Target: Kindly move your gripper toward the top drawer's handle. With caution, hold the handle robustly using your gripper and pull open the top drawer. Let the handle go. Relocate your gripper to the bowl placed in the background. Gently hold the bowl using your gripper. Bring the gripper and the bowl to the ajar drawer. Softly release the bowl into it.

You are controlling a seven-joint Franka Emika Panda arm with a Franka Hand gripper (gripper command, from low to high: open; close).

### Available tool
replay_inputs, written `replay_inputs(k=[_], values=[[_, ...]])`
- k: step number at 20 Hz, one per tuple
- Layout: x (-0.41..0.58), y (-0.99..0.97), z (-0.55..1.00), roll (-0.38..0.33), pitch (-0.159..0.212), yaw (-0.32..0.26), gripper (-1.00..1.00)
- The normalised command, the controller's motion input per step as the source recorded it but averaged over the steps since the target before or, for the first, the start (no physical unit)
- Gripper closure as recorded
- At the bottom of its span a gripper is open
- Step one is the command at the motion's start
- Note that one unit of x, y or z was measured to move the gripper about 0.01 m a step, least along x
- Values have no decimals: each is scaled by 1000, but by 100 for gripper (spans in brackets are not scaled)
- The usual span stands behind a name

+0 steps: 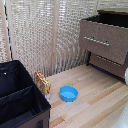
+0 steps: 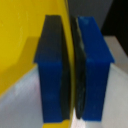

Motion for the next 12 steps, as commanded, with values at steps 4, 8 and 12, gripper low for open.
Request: replay_inputs(k=[4,8,12], values=[[-750,-493,-624,-25,45,36,100],[-486,-234,-884,5,46,85,100],[-27,-146,-659,0,-64,120,100]])
